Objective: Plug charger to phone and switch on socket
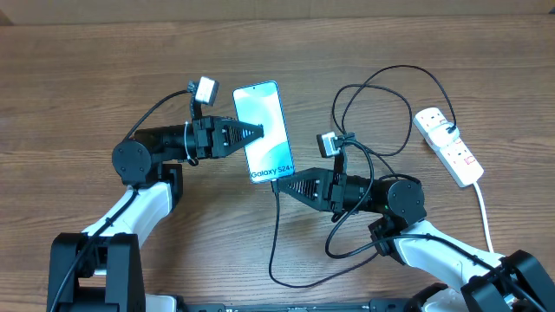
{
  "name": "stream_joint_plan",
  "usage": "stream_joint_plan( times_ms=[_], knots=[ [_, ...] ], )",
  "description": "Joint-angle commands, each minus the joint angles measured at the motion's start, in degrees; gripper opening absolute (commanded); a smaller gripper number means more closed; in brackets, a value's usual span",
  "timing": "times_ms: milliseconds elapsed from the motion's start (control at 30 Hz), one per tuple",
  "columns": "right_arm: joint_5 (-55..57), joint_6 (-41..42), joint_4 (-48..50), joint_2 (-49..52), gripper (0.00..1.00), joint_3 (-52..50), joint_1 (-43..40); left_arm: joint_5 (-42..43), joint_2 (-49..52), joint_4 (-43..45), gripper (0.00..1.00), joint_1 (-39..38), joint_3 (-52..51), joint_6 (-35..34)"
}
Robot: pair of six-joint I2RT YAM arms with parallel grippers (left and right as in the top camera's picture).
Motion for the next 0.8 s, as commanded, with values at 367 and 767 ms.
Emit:
stream_joint_plan(
  times_ms=[367, 767],
  knots=[
    [-1.84, -35.39, -27.71, 0.17, 0.73, 1.53, -0.17, -2.97, -0.15, -21.35, 0.04, 0.07, 1.29, 24.76],
    [-9.92, -38.38, -31.8, -1.46, 1.0, 1.53, -12.31, 2.71, -0.15, -21.4, 0.04, 5.18, 1.27, 25.38]
  ],
)
